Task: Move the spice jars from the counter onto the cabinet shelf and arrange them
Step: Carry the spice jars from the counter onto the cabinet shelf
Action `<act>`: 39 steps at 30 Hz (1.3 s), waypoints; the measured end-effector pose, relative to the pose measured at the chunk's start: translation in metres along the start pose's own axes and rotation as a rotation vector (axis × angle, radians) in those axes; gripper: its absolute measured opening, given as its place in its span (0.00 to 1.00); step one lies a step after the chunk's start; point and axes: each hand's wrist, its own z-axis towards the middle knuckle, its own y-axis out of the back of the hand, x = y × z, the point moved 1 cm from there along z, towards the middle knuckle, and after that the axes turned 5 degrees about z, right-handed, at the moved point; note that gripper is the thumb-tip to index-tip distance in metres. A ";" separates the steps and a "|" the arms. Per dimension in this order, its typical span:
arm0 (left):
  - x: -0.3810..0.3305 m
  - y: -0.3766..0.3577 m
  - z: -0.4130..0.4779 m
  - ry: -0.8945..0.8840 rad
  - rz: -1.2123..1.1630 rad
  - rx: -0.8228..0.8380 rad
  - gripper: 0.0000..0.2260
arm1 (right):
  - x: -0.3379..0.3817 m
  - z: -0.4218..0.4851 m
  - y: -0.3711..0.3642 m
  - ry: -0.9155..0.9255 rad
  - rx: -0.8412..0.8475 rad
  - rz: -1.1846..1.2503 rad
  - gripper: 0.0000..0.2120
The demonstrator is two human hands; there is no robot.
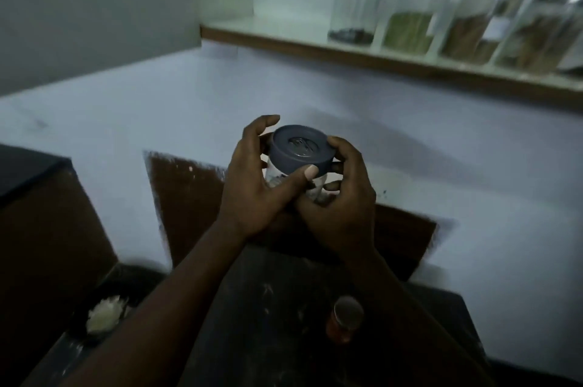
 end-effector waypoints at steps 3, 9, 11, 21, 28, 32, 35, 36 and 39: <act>-0.038 0.019 0.047 -0.074 -0.055 -0.098 0.32 | 0.042 0.051 0.001 0.061 -0.029 0.023 0.35; -0.097 0.031 0.147 -0.179 0.005 -0.269 0.30 | 0.097 0.157 -0.001 0.168 -0.081 -0.009 0.35; -0.102 0.030 0.177 -0.178 0.051 -0.285 0.30 | 0.102 0.186 -0.004 0.174 -0.076 -0.058 0.34; -0.061 0.006 0.245 -0.037 0.222 -0.217 0.33 | 0.065 0.248 -0.038 0.025 0.062 -0.304 0.35; -0.045 -0.006 0.255 -0.055 0.242 -0.241 0.35 | 0.047 0.245 -0.046 0.066 0.065 -0.351 0.54; -0.035 -0.009 0.264 -0.044 0.332 -0.245 0.37 | 0.041 0.254 -0.054 0.062 0.047 -0.446 0.53; -0.028 -0.012 0.271 -0.018 0.397 -0.155 0.40 | 0.040 0.253 -0.056 0.055 0.016 -0.480 0.50; -0.026 -0.013 0.273 -0.004 0.411 -0.131 0.42 | 0.039 0.252 -0.056 0.064 -0.002 -0.486 0.48; -0.022 -0.014 0.277 0.053 0.454 -0.091 0.45 | 0.037 0.249 -0.056 0.084 -0.027 -0.493 0.46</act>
